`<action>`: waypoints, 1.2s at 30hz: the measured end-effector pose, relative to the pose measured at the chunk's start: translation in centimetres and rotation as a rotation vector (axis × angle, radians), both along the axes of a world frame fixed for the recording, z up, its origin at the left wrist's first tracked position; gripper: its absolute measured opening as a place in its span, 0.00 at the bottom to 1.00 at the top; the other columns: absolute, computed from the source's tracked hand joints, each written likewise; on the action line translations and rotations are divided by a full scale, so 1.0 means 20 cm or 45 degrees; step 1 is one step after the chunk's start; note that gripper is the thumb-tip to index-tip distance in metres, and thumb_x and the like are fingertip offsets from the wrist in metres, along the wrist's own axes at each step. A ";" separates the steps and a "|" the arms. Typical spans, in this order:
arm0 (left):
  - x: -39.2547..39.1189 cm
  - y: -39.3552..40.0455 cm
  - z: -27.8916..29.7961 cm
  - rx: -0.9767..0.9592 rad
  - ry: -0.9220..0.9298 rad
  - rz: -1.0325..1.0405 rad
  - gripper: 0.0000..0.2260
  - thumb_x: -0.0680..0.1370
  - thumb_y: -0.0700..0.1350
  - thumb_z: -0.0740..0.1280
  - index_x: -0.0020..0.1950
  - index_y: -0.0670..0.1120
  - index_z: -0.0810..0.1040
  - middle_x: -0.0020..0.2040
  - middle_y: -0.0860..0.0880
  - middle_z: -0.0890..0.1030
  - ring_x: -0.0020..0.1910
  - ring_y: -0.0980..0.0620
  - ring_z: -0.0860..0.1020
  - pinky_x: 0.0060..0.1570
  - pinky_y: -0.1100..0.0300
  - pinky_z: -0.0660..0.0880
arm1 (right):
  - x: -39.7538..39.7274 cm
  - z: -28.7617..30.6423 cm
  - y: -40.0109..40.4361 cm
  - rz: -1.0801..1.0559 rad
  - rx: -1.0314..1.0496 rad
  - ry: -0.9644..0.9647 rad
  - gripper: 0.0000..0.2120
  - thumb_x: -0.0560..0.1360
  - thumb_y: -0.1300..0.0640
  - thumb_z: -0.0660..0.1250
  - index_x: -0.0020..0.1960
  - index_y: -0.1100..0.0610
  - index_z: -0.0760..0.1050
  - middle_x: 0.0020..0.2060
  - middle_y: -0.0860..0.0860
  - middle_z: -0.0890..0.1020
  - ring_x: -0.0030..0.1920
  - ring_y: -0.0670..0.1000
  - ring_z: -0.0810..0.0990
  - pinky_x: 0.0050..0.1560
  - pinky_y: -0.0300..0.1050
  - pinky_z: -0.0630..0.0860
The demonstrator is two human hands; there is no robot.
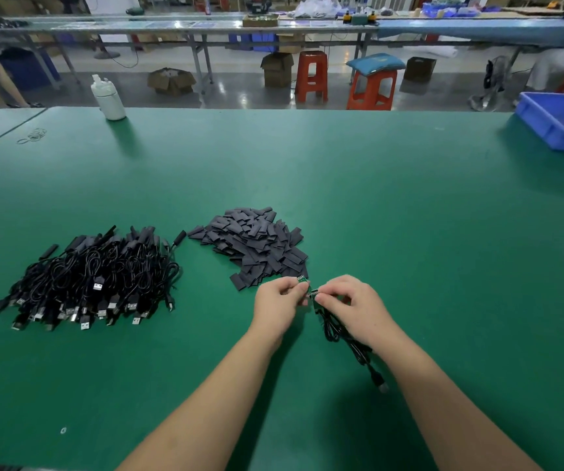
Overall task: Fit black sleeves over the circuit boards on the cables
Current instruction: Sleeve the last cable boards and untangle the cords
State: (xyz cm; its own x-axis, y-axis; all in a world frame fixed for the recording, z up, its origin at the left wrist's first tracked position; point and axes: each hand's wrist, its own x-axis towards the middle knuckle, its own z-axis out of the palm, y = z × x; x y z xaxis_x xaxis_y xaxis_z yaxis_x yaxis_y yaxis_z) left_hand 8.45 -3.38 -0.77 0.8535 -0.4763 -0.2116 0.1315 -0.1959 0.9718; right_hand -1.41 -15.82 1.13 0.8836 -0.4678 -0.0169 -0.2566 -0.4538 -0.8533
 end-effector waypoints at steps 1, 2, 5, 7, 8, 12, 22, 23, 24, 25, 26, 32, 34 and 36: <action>0.00 0.00 0.01 -0.084 0.079 -0.020 0.06 0.78 0.40 0.69 0.42 0.41 0.82 0.32 0.52 0.80 0.30 0.59 0.74 0.31 0.67 0.69 | -0.01 0.00 0.00 0.014 -0.012 -0.017 0.02 0.75 0.55 0.74 0.47 0.49 0.85 0.51 0.44 0.80 0.53 0.40 0.76 0.56 0.35 0.67; 0.00 0.00 0.01 -0.152 0.156 -0.041 0.05 0.79 0.39 0.68 0.45 0.40 0.82 0.34 0.51 0.81 0.32 0.59 0.77 0.33 0.67 0.71 | -0.01 0.00 0.00 0.022 -0.009 -0.024 0.03 0.75 0.55 0.73 0.48 0.49 0.84 0.53 0.45 0.78 0.55 0.41 0.75 0.58 0.36 0.67; -0.02 -0.01 0.01 -0.210 0.262 -0.086 0.05 0.79 0.39 0.67 0.47 0.41 0.82 0.38 0.47 0.82 0.36 0.56 0.79 0.35 0.65 0.71 | -0.02 0.00 0.00 0.051 0.060 0.016 0.08 0.76 0.59 0.72 0.49 0.46 0.82 0.47 0.56 0.84 0.43 0.48 0.76 0.50 0.45 0.73; -0.02 -0.02 0.00 -0.179 0.261 -0.102 0.06 0.80 0.39 0.66 0.46 0.43 0.82 0.37 0.47 0.82 0.36 0.56 0.79 0.35 0.64 0.69 | -0.03 -0.01 0.00 0.031 0.076 0.053 0.12 0.76 0.63 0.70 0.49 0.45 0.79 0.45 0.57 0.84 0.36 0.54 0.76 0.47 0.46 0.76; -0.02 -0.02 0.00 -0.192 0.282 -0.100 0.07 0.80 0.39 0.65 0.45 0.43 0.81 0.37 0.47 0.82 0.36 0.56 0.80 0.35 0.64 0.70 | -0.03 -0.01 0.00 0.010 0.101 0.059 0.13 0.76 0.64 0.70 0.49 0.46 0.77 0.46 0.53 0.84 0.38 0.55 0.80 0.50 0.48 0.77; -0.03 -0.02 -0.01 -0.333 0.474 -0.053 0.06 0.81 0.43 0.65 0.51 0.41 0.78 0.41 0.44 0.81 0.38 0.52 0.82 0.36 0.62 0.75 | -0.04 -0.03 -0.01 -0.097 0.134 0.077 0.13 0.74 0.62 0.74 0.51 0.50 0.74 0.46 0.46 0.82 0.39 0.43 0.80 0.51 0.41 0.77; -0.05 -0.08 -0.02 -0.141 0.248 0.064 0.17 0.74 0.37 0.73 0.62 0.43 0.76 0.39 0.49 0.84 0.35 0.58 0.80 0.32 0.71 0.72 | -0.01 -0.04 0.02 -0.184 -0.011 0.134 0.12 0.73 0.57 0.75 0.56 0.52 0.82 0.48 0.47 0.85 0.49 0.47 0.83 0.57 0.45 0.78; -0.06 -0.08 -0.03 -0.134 0.234 0.059 0.16 0.75 0.38 0.73 0.62 0.44 0.76 0.40 0.50 0.84 0.37 0.58 0.81 0.33 0.70 0.72 | -0.01 -0.04 0.01 -0.194 0.039 0.127 0.11 0.74 0.59 0.74 0.55 0.52 0.81 0.48 0.45 0.85 0.49 0.45 0.84 0.57 0.45 0.79; -0.06 -0.08 -0.03 -0.124 0.225 0.032 0.17 0.75 0.40 0.73 0.62 0.46 0.76 0.42 0.51 0.85 0.39 0.58 0.82 0.36 0.69 0.73 | -0.01 -0.04 0.01 -0.211 0.111 0.118 0.10 0.75 0.61 0.73 0.55 0.53 0.80 0.46 0.44 0.85 0.47 0.44 0.84 0.57 0.44 0.79; -0.07 -0.07 -0.03 -0.105 0.218 -0.015 0.17 0.75 0.43 0.74 0.63 0.48 0.76 0.45 0.52 0.85 0.42 0.57 0.83 0.40 0.66 0.74 | -0.02 -0.04 0.00 -0.235 0.194 0.104 0.10 0.76 0.62 0.72 0.56 0.55 0.80 0.45 0.44 0.85 0.46 0.44 0.84 0.56 0.45 0.79; -0.07 -0.07 -0.03 -0.070 0.207 -0.075 0.19 0.74 0.46 0.75 0.63 0.49 0.75 0.47 0.52 0.86 0.46 0.56 0.83 0.45 0.62 0.75 | -0.02 -0.05 -0.01 -0.271 0.276 0.089 0.11 0.76 0.62 0.71 0.58 0.56 0.79 0.45 0.46 0.86 0.47 0.45 0.85 0.56 0.46 0.80; -0.14 -0.08 -0.04 0.190 0.105 -0.313 0.13 0.73 0.44 0.76 0.56 0.49 0.80 0.40 0.49 0.84 0.34 0.54 0.78 0.40 0.58 0.75 | -0.01 -0.07 -0.02 -0.481 0.479 -0.029 0.16 0.77 0.65 0.69 0.64 0.61 0.76 0.48 0.47 0.81 0.50 0.48 0.82 0.59 0.45 0.77; -0.15 -0.10 -0.03 0.225 0.014 -0.272 0.05 0.74 0.45 0.74 0.49 0.49 0.83 0.30 0.56 0.78 0.28 0.59 0.72 0.32 0.65 0.69 | -0.01 -0.08 -0.03 -0.426 0.346 0.067 0.18 0.77 0.61 0.70 0.67 0.59 0.74 0.50 0.49 0.81 0.50 0.49 0.82 0.58 0.47 0.77; -0.14 -0.10 -0.02 0.291 -0.111 -0.208 0.04 0.75 0.46 0.73 0.47 0.48 0.83 0.29 0.57 0.75 0.26 0.60 0.69 0.30 0.66 0.67 | -0.02 -0.09 -0.03 -0.388 0.374 0.184 0.16 0.78 0.59 0.69 0.65 0.59 0.74 0.51 0.53 0.83 0.49 0.53 0.84 0.55 0.52 0.81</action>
State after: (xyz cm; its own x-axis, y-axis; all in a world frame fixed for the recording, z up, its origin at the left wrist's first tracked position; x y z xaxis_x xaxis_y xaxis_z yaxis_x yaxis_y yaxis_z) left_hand 5.61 -5.45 -1.22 0.7889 -0.5573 -0.2589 -0.0016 -0.4231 0.9061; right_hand -1.76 -16.52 -0.76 0.6852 -0.6631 -0.3014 -0.4672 -0.0826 -0.8803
